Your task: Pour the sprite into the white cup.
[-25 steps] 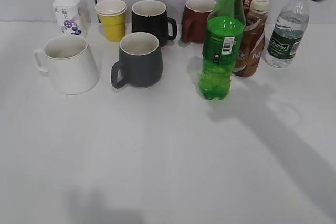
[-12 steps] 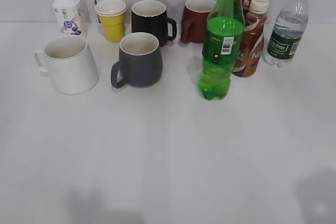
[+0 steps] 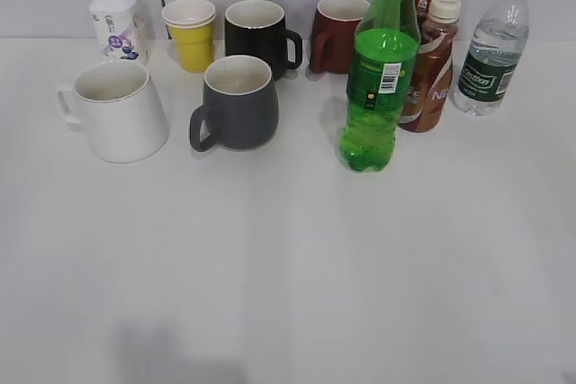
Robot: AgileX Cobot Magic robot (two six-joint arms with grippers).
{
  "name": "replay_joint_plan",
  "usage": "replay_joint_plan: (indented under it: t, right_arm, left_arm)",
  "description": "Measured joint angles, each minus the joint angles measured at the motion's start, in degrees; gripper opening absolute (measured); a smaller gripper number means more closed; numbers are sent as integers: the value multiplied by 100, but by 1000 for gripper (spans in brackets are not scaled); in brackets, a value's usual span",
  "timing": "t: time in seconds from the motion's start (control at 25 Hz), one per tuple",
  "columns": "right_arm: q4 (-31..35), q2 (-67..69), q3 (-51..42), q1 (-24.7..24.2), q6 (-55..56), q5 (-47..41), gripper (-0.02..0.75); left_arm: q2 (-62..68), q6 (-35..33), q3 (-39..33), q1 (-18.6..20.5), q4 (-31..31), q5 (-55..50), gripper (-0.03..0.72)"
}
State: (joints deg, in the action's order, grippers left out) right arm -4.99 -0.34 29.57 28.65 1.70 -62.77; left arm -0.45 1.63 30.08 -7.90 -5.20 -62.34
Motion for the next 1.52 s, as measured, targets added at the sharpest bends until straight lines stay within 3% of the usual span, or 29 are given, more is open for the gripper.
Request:
replay_joint_plan:
  t: [0.48, 0.56, 0.72, 0.88, 1.52]
  right_arm:
    - [5, -16, -101, -46, 21, 295, 595]
    - [5, -16, -101, -328, 21, 302, 595]
    - [5, -16, -101, -1385, 26, 310, 595]
    - [5, -22, -107, -1986, 32, 315, 594]
    - [9, -22, -107, -2065, 37, 315, 589]
  left_arm:
    - [0, 0, -36, 0, -10, 121, 437]
    - [0, 0, -36, 34, -10, 121, 435]
    - [0, 0, -36, 263, -19, 121, 435]
    - [0, 0, -36, 382, -19, 123, 435]
    - [0, 0, -36, 384, -19, 123, 435]
